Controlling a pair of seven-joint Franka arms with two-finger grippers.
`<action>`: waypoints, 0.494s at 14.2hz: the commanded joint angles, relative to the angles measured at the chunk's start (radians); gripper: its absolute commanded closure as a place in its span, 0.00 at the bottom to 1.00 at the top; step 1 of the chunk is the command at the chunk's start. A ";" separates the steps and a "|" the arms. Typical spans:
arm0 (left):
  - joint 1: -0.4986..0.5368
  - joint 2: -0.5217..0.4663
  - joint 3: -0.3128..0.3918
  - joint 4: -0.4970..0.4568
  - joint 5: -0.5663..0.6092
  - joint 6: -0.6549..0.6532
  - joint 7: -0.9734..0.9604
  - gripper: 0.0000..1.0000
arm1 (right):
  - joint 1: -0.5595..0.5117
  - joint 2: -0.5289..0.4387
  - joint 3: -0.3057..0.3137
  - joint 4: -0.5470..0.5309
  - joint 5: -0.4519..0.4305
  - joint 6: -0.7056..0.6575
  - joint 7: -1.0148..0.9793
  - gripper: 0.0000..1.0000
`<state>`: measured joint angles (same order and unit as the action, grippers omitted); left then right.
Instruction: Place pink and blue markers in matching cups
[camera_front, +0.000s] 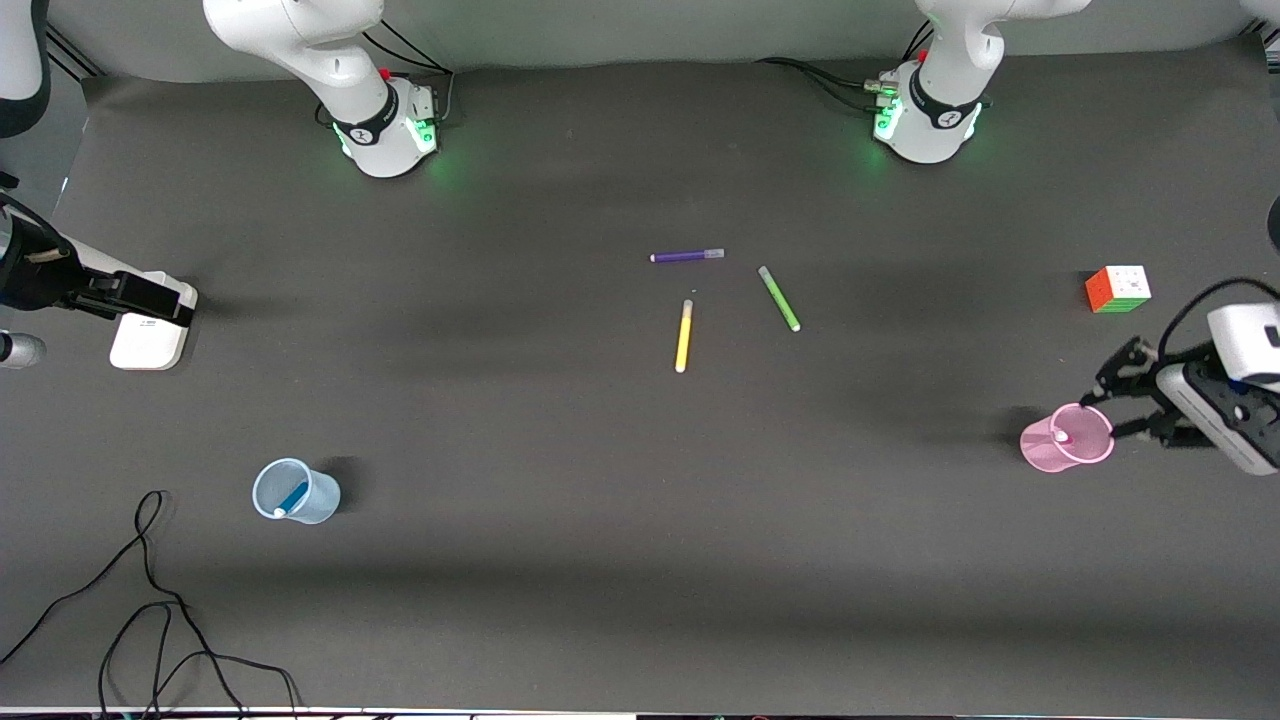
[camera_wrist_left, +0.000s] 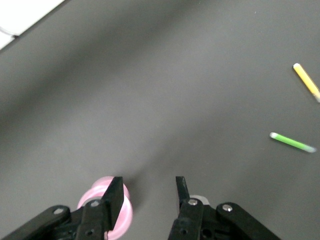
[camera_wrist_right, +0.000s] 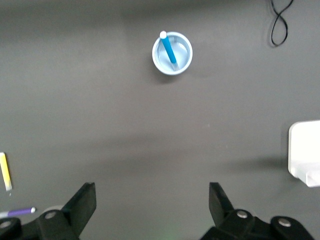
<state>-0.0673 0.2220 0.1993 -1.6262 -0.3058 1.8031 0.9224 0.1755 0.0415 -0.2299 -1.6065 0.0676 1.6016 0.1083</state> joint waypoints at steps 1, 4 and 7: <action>-0.061 0.002 0.011 0.135 0.117 -0.180 -0.291 0.16 | -0.040 -0.121 0.058 -0.163 -0.022 0.095 0.025 0.00; -0.117 0.000 0.011 0.175 0.146 -0.261 -0.532 0.00 | -0.044 -0.135 0.066 -0.170 -0.026 0.058 0.033 0.00; -0.186 0.003 0.009 0.239 0.206 -0.332 -0.712 0.00 | -0.022 -0.121 0.066 -0.142 -0.028 0.044 0.031 0.00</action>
<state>-0.2002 0.2085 0.1979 -1.4588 -0.1528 1.5364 0.3329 0.1459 -0.0651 -0.1738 -1.7424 0.0552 1.6493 0.1150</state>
